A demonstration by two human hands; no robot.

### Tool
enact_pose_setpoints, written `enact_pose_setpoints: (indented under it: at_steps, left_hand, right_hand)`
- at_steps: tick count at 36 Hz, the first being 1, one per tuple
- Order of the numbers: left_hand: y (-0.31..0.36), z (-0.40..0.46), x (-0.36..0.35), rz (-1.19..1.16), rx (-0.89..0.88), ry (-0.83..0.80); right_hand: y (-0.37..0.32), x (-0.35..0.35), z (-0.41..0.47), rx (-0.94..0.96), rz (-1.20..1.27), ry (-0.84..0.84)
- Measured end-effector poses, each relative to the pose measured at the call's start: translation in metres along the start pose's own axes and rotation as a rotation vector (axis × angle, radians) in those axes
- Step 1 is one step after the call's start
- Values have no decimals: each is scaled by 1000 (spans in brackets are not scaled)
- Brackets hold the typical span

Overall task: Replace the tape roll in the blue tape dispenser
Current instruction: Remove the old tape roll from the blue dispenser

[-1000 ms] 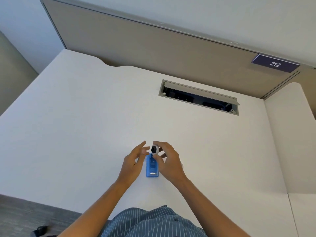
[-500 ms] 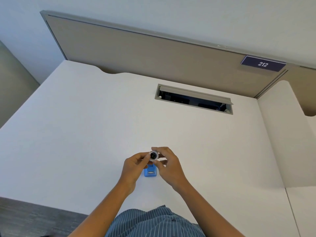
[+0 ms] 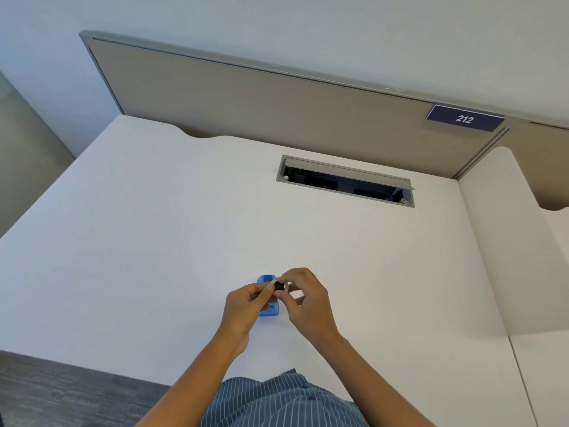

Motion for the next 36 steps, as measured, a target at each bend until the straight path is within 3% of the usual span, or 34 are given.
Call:
enact_pose_setpoints:
  at_steps: [20, 36]
  left_hand:
    - [-5, -3, -22, -59, 13, 48]
    - [-6, 9, -35, -29, -7, 61]
  right_hand:
    - [6, 12, -9, 122, -194, 49]
    - [19, 27, -9, -101, -41, 27]
Point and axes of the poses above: each hand's wrist, its own z-axis towards the middle knuckle, its own x-axis out of the back of the hand, y = z × x, the point moved 6 cm from there along z, towards the middle knuckle, and after that the axes turned 3 degrees about z, right-handed, at the moved point
